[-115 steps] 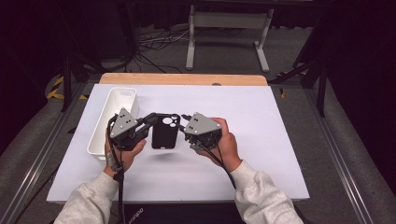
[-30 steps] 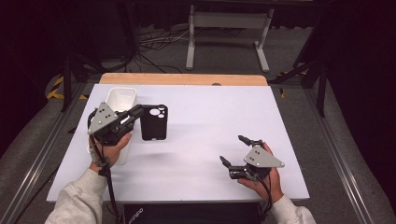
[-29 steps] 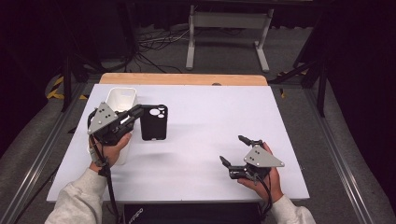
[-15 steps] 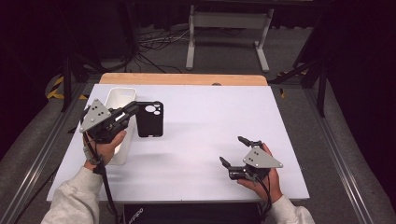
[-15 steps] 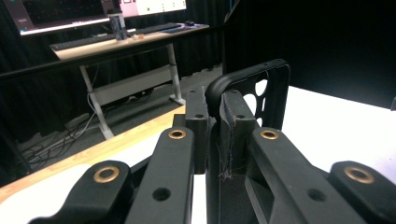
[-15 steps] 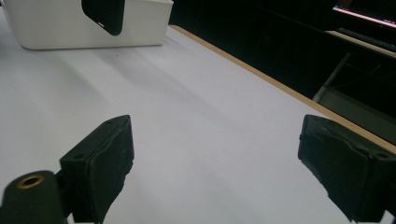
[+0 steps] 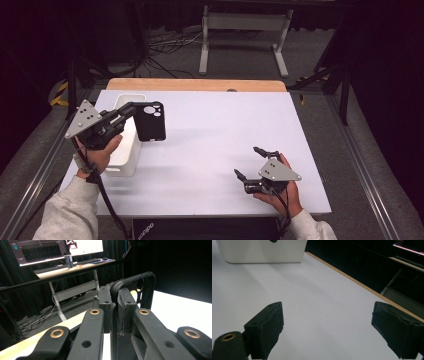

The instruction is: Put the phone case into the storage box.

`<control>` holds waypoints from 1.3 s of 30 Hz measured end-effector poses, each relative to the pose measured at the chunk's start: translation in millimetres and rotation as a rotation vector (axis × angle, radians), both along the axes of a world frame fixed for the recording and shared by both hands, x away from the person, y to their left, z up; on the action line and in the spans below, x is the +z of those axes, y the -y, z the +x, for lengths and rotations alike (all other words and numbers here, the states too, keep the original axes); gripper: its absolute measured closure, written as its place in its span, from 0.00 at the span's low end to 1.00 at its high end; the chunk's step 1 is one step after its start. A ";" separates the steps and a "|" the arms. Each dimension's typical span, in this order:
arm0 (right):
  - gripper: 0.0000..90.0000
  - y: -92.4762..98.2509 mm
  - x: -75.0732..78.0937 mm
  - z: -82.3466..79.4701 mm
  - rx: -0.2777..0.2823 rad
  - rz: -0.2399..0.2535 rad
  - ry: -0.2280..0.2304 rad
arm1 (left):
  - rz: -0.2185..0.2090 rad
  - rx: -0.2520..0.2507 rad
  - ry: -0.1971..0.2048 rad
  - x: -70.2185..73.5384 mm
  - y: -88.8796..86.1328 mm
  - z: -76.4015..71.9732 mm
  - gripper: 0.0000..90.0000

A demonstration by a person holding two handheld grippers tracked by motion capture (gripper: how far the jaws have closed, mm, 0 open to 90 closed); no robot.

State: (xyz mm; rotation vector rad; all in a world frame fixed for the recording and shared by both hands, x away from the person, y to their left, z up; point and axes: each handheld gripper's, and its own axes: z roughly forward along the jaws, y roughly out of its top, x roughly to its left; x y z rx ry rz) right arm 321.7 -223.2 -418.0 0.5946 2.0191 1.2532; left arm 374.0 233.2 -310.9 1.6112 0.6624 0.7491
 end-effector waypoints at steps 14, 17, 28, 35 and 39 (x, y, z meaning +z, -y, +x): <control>0.14 -0.2 -0.8 0.8 -0.008 -0.001 -0.013 | 0.002 0.012 0.030 19.8 -7.7 6.1 0.93; 0.14 0.7 -0.8 1.0 -0.009 0.005 -0.015 | -0.002 0.016 0.026 22.7 -10.5 7.9 0.93; 0.14 2.5 0.0 0.2 -0.020 0.017 -0.011 | 0.034 0.019 0.016 39.8 -22.9 35.4 0.93; 0.14 7.8 0.8 -0.6 -0.035 0.028 -0.011 | 0.050 0.027 0.014 40.5 -32.6 51.5 0.93; 0.14 8.5 0.1 -0.8 -0.041 0.029 -0.011 | 0.049 0.023 0.016 40.9 -39.1 60.6 0.93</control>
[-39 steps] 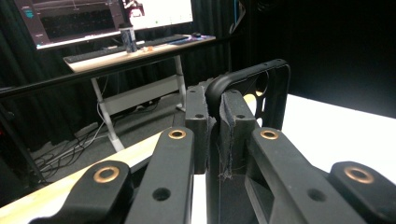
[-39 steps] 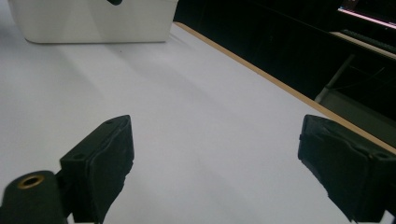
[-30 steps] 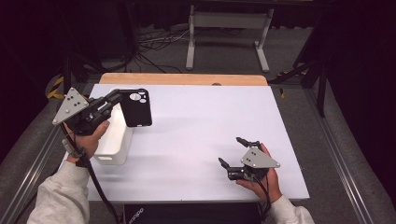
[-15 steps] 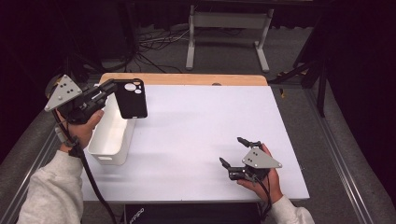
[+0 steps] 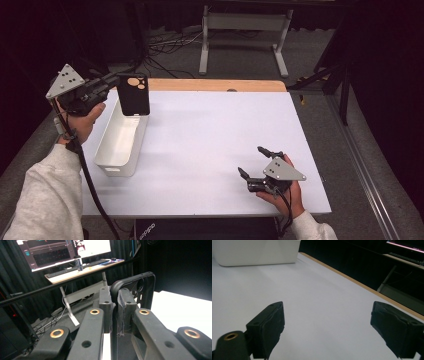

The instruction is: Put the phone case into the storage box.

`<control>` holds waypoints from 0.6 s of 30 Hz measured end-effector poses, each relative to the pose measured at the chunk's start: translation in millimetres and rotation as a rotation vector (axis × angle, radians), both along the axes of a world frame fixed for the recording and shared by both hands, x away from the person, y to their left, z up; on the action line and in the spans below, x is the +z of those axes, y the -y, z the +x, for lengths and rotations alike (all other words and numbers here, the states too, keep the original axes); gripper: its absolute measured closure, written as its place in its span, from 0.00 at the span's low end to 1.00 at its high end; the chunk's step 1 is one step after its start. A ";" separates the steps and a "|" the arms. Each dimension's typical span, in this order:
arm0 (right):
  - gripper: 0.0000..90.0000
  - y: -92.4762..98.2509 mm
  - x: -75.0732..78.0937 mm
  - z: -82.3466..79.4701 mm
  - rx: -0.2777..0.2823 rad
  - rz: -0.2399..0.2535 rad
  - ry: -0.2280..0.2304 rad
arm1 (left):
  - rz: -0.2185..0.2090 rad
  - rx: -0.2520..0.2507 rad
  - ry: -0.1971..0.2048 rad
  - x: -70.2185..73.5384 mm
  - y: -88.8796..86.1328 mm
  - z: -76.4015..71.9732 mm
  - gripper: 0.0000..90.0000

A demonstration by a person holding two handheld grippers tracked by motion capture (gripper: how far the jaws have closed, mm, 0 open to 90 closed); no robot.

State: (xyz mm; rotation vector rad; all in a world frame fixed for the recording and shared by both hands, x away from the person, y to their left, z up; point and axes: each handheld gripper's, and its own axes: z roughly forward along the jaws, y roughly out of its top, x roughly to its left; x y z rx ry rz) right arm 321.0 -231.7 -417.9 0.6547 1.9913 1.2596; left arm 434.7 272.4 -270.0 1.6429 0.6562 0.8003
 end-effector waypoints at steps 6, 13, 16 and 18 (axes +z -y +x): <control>0.14 -1.4 -2.8 1.8 -0.004 -0.012 -0.007 | 0.001 0.006 -0.004 -3.4 -9.5 12.4 0.93; 0.14 -1.6 -3.9 3.9 -0.017 -0.018 -0.014 | -0.007 0.020 -0.010 -7.1 -21.7 27.6 0.93; 0.14 -1.9 -3.9 4.1 -0.020 -0.020 -0.013 | -0.006 0.021 -0.011 -9.0 -24.9 32.4 0.93; 0.14 -1.9 -3.1 3.9 -0.022 -0.019 -0.011 | -0.006 0.021 -0.011 -11.1 -27.4 36.2 0.93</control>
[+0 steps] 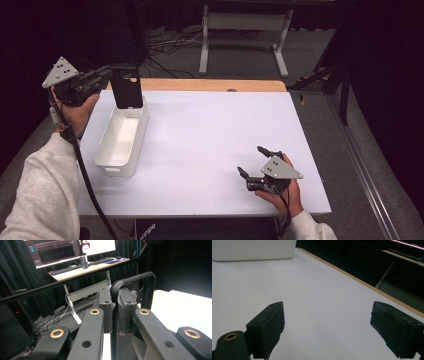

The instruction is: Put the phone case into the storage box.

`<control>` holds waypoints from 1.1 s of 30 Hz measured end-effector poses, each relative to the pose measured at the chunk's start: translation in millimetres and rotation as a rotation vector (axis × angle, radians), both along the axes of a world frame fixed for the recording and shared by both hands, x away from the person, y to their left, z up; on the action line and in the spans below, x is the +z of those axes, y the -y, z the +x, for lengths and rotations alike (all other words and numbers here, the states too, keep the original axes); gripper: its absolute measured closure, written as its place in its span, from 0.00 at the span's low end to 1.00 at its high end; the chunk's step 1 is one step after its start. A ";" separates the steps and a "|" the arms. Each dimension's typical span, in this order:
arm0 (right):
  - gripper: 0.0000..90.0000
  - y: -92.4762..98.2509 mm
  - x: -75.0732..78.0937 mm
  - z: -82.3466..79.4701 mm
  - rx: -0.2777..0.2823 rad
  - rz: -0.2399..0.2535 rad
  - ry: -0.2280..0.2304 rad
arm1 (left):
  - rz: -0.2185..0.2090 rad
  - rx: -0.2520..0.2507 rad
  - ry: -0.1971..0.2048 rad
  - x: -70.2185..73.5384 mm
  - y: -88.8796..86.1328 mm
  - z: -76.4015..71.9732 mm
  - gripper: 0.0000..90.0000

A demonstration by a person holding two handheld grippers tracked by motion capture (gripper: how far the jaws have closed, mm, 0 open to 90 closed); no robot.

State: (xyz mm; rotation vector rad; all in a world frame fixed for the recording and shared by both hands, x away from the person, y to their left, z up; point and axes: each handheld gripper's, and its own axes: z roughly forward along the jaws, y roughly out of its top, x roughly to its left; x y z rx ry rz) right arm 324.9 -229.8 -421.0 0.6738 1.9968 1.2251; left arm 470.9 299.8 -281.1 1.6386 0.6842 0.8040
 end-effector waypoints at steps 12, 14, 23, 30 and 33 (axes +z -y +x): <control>0.14 -4.8 -0.7 -2.0 -0.013 -0.021 -0.004 | -0.013 -0.004 -0.022 -19.4 -8.6 29.6 0.93; 0.14 -5.1 -0.9 -2.1 -0.015 -0.025 -0.005 | -0.006 -0.001 -0.027 -24.1 -9.8 35.9 0.93; 0.14 -6.9 -2.2 -1.3 -0.020 -0.040 -0.019 | 0.002 0.011 -0.055 -35.7 -9.8 50.0 0.93; 0.15 -7.9 -2.9 -1.7 -0.015 -0.044 -0.018 | 0.022 0.017 -0.065 -45.6 -6.0 57.3 0.93; 0.15 -8.6 -4.3 -1.1 -0.011 -0.046 -0.021 | 0.028 0.021 -0.075 -51.7 -5.3 60.3 0.93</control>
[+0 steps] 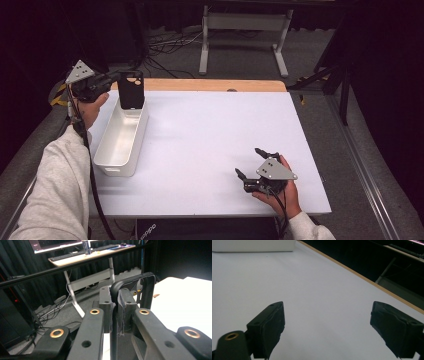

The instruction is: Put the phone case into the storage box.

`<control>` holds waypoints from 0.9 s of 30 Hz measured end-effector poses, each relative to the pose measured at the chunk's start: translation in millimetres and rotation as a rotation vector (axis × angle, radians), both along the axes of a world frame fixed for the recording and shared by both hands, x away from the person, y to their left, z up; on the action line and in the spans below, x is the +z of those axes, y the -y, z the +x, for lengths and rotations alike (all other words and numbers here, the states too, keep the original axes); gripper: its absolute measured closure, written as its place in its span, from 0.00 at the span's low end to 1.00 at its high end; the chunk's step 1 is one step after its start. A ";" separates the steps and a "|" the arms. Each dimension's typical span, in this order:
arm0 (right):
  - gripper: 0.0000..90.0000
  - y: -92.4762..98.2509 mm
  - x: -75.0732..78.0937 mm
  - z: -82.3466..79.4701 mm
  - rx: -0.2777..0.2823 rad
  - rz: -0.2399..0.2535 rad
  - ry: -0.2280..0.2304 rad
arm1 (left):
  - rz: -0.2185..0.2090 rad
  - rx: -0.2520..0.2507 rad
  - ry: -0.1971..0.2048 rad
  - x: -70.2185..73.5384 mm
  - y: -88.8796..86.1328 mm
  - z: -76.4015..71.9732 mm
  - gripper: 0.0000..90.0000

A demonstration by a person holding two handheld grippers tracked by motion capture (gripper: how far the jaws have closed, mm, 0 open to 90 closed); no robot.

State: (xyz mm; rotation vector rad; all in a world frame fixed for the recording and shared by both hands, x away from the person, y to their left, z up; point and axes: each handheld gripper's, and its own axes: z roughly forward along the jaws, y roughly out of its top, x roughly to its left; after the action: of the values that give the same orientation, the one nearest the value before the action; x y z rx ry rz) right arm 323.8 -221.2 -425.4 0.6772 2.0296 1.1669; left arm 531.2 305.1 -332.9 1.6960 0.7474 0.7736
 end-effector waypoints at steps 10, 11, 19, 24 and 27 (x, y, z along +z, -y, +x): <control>0.15 -5.1 -3.5 0.7 0.013 -0.018 -0.008 | 0.003 0.009 -0.038 -19.0 0.8 6.8 0.93; 0.15 -5.4 -4.0 0.8 0.013 -0.019 -0.009 | 0.003 0.003 -0.040 -21.5 0.8 7.6 0.93; 0.15 -5.1 -7.2 2.2 0.018 -0.027 -0.020 | -0.002 0.009 -0.053 -32.8 -2.7 9.4 0.93; 0.16 -6.8 -8.1 2.4 0.021 -0.040 -0.023 | 0.022 -0.001 -0.063 -39.7 -4.0 10.4 0.92; 0.16 -7.5 -8.8 2.9 0.022 -0.039 -0.025 | 0.016 -0.002 -0.052 -43.5 -6.0 10.2 0.92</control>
State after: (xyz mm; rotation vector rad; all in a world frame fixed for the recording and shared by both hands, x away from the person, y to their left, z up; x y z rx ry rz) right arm 326.7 -213.7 -434.2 0.6545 2.0801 1.1334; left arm 541.4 311.0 -376.4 1.7365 0.7768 0.7381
